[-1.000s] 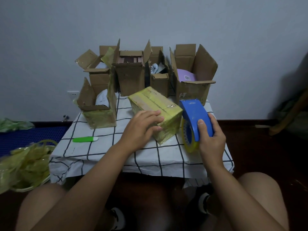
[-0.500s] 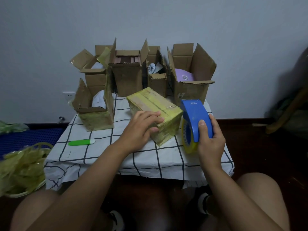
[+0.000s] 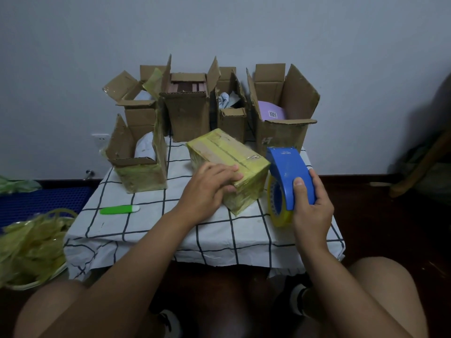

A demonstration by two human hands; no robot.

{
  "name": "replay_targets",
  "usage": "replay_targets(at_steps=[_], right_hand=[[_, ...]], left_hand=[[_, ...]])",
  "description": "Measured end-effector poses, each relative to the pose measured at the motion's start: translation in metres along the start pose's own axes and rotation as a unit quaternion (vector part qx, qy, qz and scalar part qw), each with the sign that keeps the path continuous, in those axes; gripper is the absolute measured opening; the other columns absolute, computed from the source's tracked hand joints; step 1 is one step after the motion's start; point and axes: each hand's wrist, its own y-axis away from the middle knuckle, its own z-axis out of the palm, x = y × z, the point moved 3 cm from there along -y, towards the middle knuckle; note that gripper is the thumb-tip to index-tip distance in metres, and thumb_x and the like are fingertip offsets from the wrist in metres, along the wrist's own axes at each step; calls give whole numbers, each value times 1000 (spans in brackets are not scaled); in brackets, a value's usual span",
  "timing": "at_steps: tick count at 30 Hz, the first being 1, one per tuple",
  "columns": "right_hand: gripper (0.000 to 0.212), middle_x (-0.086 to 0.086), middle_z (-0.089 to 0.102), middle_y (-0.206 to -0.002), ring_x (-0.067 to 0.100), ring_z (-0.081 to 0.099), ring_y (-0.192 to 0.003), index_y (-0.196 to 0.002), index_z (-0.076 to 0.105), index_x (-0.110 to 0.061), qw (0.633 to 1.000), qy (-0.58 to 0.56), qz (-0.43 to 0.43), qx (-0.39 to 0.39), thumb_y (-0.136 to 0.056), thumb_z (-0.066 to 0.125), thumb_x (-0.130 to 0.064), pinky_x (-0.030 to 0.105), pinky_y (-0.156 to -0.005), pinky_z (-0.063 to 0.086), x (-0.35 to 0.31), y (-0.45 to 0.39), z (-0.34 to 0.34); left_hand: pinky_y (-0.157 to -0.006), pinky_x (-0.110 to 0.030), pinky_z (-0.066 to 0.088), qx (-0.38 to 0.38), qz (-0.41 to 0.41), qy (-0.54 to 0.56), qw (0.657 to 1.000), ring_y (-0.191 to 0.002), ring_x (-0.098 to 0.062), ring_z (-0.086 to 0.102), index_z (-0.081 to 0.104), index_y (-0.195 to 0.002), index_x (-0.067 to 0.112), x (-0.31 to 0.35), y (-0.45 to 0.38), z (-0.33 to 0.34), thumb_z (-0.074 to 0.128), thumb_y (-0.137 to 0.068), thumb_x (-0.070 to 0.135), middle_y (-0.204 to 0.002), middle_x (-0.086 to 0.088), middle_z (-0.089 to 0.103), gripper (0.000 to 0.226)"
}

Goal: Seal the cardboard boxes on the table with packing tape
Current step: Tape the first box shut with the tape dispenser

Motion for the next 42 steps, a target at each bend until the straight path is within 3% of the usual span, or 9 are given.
replay_targets(at_steps=[5, 9, 12, 19, 22, 28, 32, 36, 42], right_hand=[[49, -28, 56, -111, -24, 56, -92, -144, 50, -25, 1000, -5, 1, -12, -98, 60, -34, 5, -76, 50, -2, 1, 0], [50, -29, 53, -111, -28, 54, -89, -145, 49, -23, 1000, -17, 1, -14, -98, 61, -32, 0, -69, 45, -3, 2, 0], [49, -25, 56, -116, -29, 53, -90, -145, 50, -23, 1000, -22, 0, -14, -97, 61, -31, -1, -71, 44, -3, 3, 0], [49, -26, 57, -113, -25, 56, -92, -144, 50, -23, 1000, -18, -5, -20, -97, 61, -32, 3, -73, 47, -1, 2, -1], [48, -14, 61, -122, -21, 58, -95, -144, 51, -25, 1000, -13, -4, -14, -97, 61, -34, 5, -77, 50, 0, 2, -2], [47, -27, 58, -113, -19, 59, -94, -142, 51, -27, 1000, -7, -6, -8, -97, 61, -34, 6, -75, 50, 3, 2, -2], [48, -26, 58, -113, -18, 60, -95, -143, 51, -27, 1000, -9, -3, 0, -96, 60, -36, 10, -81, 53, 3, 2, -2], [47, -28, 57, -112, -21, 58, -93, -142, 51, -27, 1000, -10, -3, -5, -97, 61, -34, 5, -74, 49, 2, 3, -2], [48, -18, 60, -118, -23, 57, -93, -143, 51, -25, 1000, -14, -1, -7, -97, 61, -34, 3, -74, 47, 0, 3, -2]], left_hand=[[-107, -20, 27, -30, -28, 49, 998, -126, -16, 44, 63, -127, 25, -5, 8, -4, 53, -83, -4, -137, 18, 51, 54], [-104, -8, 23, -27, -97, 133, 986, -123, -3, 41, 65, -118, 35, 2, 4, -9, 49, -87, 17, -128, 31, 51, 39], [-98, -3, 23, -5, -121, 155, 981, -120, -5, 44, 68, -114, 34, 5, 1, -9, 54, -99, 32, -121, 25, 58, 21], [-99, -11, 27, 9, -89, 128, 988, -118, -17, 51, 66, -111, 38, -2, 1, 0, 54, -91, 44, -123, 16, 62, 24], [-101, -14, 27, 10, -71, 123, 990, -119, -19, 51, 65, -114, 36, -4, 2, 1, 54, -91, 43, -126, 13, 62, 27], [-98, -10, 28, 47, -61, 88, 993, -112, -24, 51, 71, -110, 23, -4, 4, 8, 55, -91, 33, -123, 14, 62, 26], [-97, -12, 29, 71, -56, 85, 992, -108, -26, 54, 73, -105, 17, 1, 1, 11, 56, -92, 28, -119, 11, 65, 25], [-100, -15, 30, 65, -45, 97, 992, -113, -16, 52, 73, -109, 18, -5, 4, 6, 57, -93, 17, -121, 11, 64, 23], [-97, -9, 28, 75, -62, 78, 992, -109, -24, 55, 74, -106, 16, 3, 3, 8, 58, -91, 11, -118, 13, 64, 22]])
